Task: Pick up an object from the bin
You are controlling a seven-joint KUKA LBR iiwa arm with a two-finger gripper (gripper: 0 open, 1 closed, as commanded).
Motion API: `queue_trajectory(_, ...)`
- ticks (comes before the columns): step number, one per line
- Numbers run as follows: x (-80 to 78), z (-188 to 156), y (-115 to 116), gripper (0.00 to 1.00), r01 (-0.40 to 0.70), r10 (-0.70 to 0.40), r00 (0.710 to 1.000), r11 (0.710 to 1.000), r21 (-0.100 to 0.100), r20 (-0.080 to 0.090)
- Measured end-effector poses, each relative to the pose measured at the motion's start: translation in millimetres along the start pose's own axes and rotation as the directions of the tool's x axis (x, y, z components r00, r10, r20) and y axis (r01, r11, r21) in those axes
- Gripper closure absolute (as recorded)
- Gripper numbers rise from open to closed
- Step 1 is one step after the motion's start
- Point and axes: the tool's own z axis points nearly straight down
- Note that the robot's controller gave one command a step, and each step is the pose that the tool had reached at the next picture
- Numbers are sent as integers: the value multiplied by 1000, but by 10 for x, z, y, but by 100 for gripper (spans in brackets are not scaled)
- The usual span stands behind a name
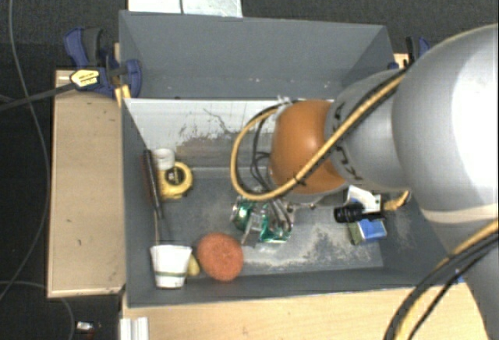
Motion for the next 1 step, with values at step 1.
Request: queue_trajectory(1, 0, -1, 0, 100, -1, 1, 1000, 1000, 0, 0)
